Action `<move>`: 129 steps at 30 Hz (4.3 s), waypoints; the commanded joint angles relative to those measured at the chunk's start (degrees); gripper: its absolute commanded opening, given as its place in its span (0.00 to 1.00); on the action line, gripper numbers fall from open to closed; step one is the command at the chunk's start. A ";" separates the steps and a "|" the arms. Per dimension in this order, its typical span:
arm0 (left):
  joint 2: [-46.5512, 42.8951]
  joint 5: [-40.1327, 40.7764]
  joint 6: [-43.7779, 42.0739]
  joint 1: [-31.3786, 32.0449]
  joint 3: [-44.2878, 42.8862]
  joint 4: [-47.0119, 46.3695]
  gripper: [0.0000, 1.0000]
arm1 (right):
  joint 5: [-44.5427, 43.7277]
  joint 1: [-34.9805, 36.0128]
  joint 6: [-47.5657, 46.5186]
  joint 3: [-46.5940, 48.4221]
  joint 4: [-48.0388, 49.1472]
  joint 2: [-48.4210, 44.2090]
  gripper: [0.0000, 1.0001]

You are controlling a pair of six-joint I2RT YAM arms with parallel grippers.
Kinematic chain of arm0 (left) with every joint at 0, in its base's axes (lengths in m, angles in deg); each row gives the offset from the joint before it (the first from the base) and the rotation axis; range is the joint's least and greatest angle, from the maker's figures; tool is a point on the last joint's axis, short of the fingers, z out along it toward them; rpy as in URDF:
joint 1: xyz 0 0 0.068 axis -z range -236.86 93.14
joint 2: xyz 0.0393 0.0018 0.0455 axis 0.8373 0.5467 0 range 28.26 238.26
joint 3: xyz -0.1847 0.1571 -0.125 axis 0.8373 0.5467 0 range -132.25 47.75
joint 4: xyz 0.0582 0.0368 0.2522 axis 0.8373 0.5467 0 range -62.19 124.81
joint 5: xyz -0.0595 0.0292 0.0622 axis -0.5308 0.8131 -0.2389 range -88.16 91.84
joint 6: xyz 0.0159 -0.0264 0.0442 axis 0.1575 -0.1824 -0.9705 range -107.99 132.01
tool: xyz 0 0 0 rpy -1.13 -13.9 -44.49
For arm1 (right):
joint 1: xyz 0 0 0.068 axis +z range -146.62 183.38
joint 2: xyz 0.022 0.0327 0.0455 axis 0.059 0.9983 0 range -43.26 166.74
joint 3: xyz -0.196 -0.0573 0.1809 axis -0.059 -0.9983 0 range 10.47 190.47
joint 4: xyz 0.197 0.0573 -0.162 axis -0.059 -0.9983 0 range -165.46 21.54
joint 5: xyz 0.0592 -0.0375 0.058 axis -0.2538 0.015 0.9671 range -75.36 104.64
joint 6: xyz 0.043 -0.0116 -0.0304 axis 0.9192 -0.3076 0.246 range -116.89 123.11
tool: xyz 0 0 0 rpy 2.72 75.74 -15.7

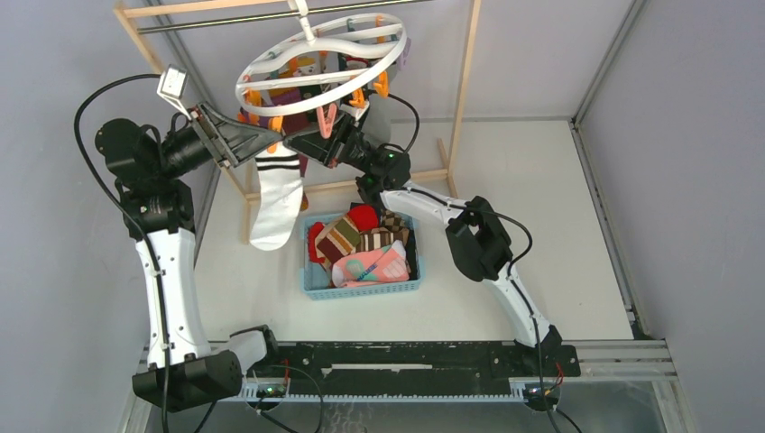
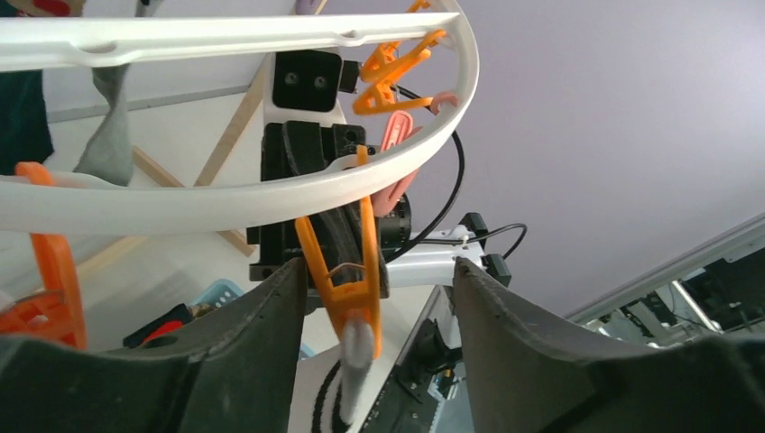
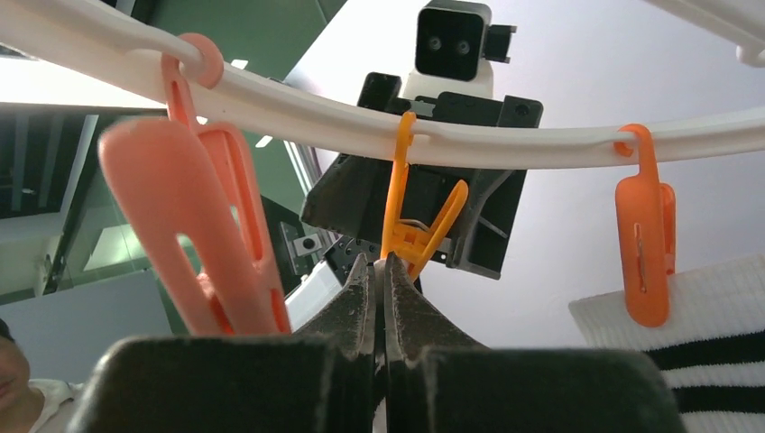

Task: Clip the socks to the hanger
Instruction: Clamp the sock onto the hanger, then open the clamp at the hanger.

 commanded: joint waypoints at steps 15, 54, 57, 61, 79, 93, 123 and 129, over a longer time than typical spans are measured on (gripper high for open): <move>-4.94 -3.52 -20.52 -5.79 4.26 20.85 1.00 | -2.41 -1.00 -4.41 -6.84 -0.24 -6.42 0.03; -5.95 0.69 -37.78 -7.22 3.01 37.70 0.68 | -8.49 -4.84 -43.65 -43.08 -20.15 -35.93 0.83; -5.53 0.76 -39.44 -7.19 3.20 39.12 0.66 | -7.48 -5.95 -43.98 -46.18 -19.27 -38.41 0.84; -5.59 0.75 -39.67 -7.22 2.98 39.16 0.64 | -5.79 -6.99 -45.22 -49.67 -19.57 -41.53 0.85; 0.02 9.40 -57.26 -16.97 -5.45 61.01 0.87 | -14.62 -11.73 -53.46 -71.33 -39.47 -64.10 0.94; 2.06 13.65 -65.59 -23.75 2.17 63.31 1.00 | -15.47 -11.82 -50.97 -74.49 -37.15 -66.78 0.93; 0.72 7.69 -67.85 -23.71 -3.09 69.84 0.99 | -2.74 -3.80 -31.82 -25.13 -9.84 -21.94 0.75; 1.23 7.80 -69.36 -23.67 -5.04 72.31 0.98 | -0.95 -2.93 -31.19 -19.57 -10.89 -18.65 0.75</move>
